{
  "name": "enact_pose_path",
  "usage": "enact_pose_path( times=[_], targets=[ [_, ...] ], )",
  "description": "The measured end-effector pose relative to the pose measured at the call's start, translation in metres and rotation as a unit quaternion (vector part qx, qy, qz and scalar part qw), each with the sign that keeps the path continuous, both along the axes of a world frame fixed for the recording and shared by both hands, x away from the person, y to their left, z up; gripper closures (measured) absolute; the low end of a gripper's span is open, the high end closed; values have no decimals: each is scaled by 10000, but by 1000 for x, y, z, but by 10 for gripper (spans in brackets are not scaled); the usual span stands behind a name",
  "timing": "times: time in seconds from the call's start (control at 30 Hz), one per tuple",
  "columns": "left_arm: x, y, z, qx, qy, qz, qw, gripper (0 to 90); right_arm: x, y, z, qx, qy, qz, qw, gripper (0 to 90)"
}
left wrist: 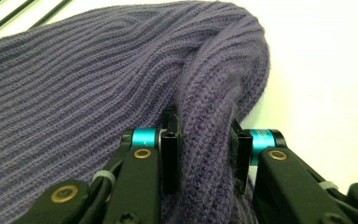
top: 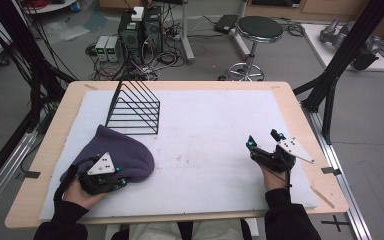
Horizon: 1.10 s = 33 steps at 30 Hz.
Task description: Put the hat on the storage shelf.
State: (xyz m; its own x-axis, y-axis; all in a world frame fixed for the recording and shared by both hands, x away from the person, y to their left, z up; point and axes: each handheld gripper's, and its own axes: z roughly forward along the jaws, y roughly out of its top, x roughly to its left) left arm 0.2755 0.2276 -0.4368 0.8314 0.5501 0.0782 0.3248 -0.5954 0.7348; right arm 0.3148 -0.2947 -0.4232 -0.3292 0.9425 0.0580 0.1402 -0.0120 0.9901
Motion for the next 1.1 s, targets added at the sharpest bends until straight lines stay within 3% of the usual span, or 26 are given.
enact_pose_path(
  times=[0.23, 0.33, 0.47, 0.57, 0.6, 0.67, 0.73, 0.77, 0.8, 0.87, 1.1],
  targets=[
    [0, 2, 4, -135, -173, 346, 9992, 723, 0, -1, 0, -9, -12, 0, 10000, 116],
    [0, 2, 7, -231, -293, 655, 9972, 721, 1, -1, 0, -8, -39, 22, 10000, 116],
    [-1, 2, 10, -221, -457, 796, 9955, 724, 0, -1, 0, -8, -44, 34, 10000, 116],
    [-3, 2, 14, -267, -687, 975, 9925, 727, 1, -1, 0, 9, -34, 30, 10000, 116],
    [-5, 3, 16, -304, -826, 1105, 9900, 728, 1, -1, 0, 19, -44, 29, 10000, 116],
    [-5, 4, 17, -304, -884, 1149, 9890, 727, 0, -1, 0, 13, -41, 29, 10000, 116],
    [-6, 6, 18, -310, -988, 1288, 9863, 727, 0, -1, 0, -20, -48, 6, 10000, 116],
    [-7, 6, 19, -295, -1110, 1397, 9835, 727, -1, -1, 0, -15, -56, -10, 10000, 116],
    [-7, 6, 19, -295, -1110, 1397, 9835, 728, -1, -1, 0, -15, -56, -10, 10000, 116],
    [-8, 6, 21, -290, -1241, 1486, 9807, 728, -1, -1, 1, 5, -47, -15, 10000, 116],
    [-12, 6, 29, -385, -1687, 1811, 9681, 741, -1, 0, 1, -45, -71, -50, 10000, 116]
  ],
)
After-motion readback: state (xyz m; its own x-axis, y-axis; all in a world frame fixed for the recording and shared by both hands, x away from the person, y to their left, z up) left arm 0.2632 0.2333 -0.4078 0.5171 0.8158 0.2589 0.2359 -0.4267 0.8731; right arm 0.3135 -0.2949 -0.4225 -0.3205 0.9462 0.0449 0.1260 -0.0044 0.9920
